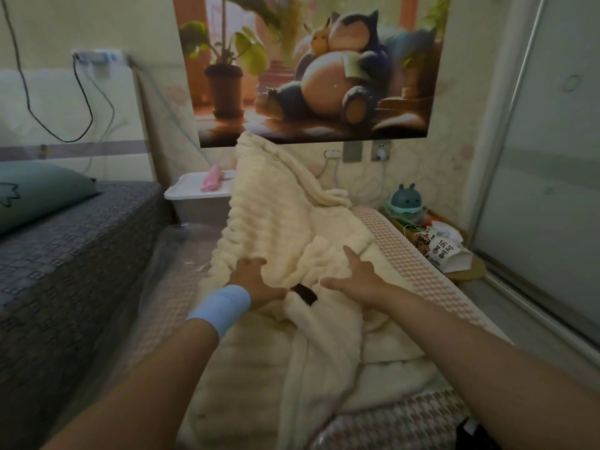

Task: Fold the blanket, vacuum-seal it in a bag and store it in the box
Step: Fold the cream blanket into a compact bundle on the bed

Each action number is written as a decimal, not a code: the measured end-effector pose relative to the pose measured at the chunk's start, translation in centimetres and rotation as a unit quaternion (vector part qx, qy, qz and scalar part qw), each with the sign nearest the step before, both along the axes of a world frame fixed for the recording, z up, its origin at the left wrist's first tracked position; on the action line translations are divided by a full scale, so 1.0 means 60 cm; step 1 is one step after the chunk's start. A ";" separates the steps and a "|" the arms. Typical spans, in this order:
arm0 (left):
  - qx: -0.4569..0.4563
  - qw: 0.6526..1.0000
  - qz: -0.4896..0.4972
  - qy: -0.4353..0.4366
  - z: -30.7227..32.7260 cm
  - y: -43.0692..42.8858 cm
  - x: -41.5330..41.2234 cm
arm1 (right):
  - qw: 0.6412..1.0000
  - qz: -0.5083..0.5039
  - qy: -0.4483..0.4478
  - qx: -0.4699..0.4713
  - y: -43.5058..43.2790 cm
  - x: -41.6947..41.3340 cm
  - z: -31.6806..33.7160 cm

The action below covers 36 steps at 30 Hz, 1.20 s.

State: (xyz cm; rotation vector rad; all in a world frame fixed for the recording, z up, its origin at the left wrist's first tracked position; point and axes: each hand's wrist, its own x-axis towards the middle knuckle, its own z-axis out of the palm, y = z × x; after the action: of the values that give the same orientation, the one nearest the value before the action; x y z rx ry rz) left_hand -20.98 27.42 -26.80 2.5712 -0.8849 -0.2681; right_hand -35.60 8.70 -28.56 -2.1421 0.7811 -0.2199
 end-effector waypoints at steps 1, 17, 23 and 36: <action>0.050 0.998 -0.024 0.023 -0.009 -0.007 -0.001 | 0.997 0.046 0.054 -0.043 -0.002 -0.003 0.000; 0.259 0.948 -0.174 0.056 -0.009 -0.031 -0.019 | 0.822 0.093 0.550 -0.113 -0.122 -0.131 0.048; 0.052 0.992 0.058 -0.095 0.010 0.018 0.052 | 0.940 -0.066 0.128 -0.310 -0.107 -0.065 0.041; 0.260 0.957 0.117 0.049 -0.007 0.042 0.162 | 0.883 -0.052 0.321 -0.338 -0.156 0.055 -0.018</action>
State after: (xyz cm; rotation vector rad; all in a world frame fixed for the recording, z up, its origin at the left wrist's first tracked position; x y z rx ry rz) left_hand -11.26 29.94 -27.23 3.0742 -0.5113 -0.6221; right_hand -32.27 -0.64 -29.61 -2.8906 1.3481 0.2224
